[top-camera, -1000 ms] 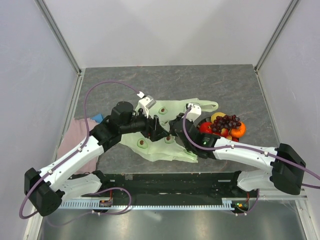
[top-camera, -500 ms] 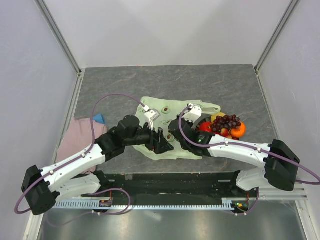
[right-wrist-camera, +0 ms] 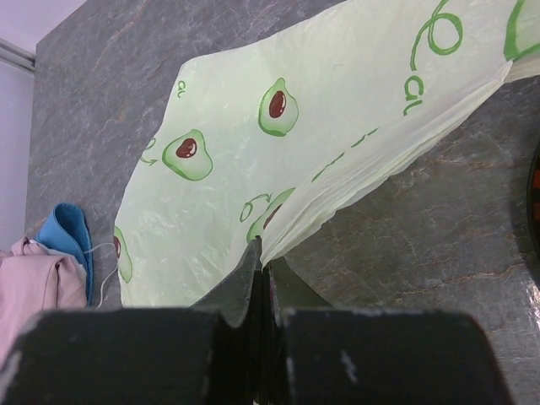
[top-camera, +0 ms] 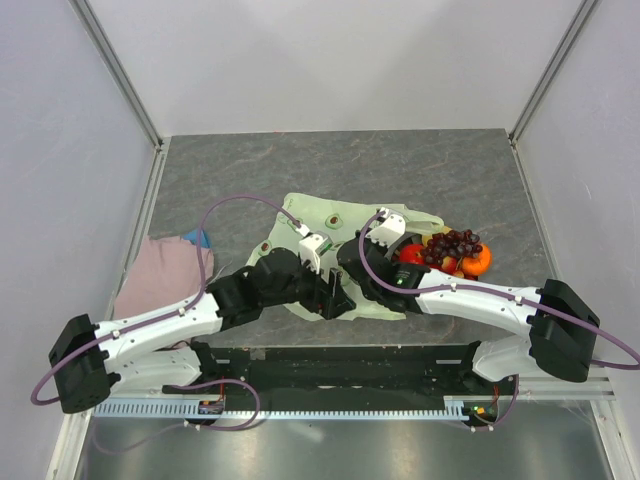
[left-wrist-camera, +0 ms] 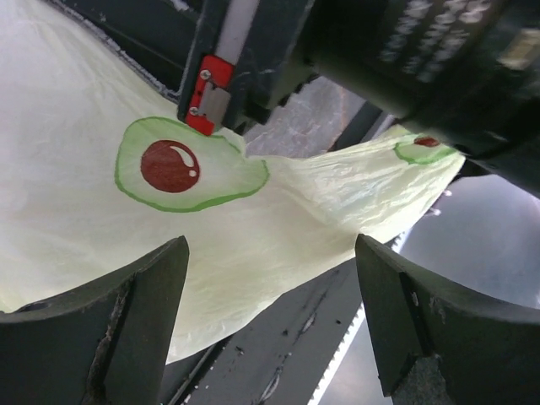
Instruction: Place the fruits into the plastic bag
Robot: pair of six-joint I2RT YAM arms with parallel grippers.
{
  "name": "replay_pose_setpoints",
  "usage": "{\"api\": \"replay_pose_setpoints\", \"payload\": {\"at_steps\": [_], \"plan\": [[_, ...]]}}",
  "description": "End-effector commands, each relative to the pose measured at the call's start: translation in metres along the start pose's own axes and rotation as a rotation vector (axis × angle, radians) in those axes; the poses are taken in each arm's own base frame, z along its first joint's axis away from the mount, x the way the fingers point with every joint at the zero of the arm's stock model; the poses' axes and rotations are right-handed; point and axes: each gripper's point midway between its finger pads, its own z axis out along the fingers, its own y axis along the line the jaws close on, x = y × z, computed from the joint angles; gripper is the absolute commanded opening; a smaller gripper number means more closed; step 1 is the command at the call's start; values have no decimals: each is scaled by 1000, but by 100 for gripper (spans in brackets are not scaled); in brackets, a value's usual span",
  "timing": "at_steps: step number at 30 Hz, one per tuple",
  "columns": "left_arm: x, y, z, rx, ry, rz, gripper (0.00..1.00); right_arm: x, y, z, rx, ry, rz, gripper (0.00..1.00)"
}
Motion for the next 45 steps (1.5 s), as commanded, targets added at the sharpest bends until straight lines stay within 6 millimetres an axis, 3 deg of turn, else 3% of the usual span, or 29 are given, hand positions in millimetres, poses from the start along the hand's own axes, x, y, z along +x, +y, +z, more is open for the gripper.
{"api": "replay_pose_setpoints", "payload": {"at_steps": [1,4,5,8,15,25,29,31,38,41,45], "plan": [[-11,3,12,-50,-53,20,87,-13,13,-4,-18,-34,53,0],[-5,8,18,-82,-40,4,81,-15,12,-5,-19,-39,58,0],[-4,10,20,-88,-38,-1,71,-15,10,-5,-16,-39,56,0],[-6,11,23,-91,-53,-3,58,-15,10,-6,-18,-41,61,0],[-5,10,36,-73,-55,-13,50,-16,8,-7,-19,-43,71,0],[-2,14,42,-84,-62,-22,2,-17,2,-9,-16,-51,82,0],[1,17,41,-86,-62,-21,2,-12,-4,-8,-8,-42,74,0],[1,22,38,-108,-78,-18,2,-8,-9,-9,-4,-33,62,9],[15,31,25,-115,-76,-15,2,-2,-24,-12,-9,2,4,63],[17,36,22,-136,-74,-17,2,0,-35,-12,-2,13,-7,70],[21,50,17,-206,-52,5,2,0,-49,-8,12,39,14,70]]}}
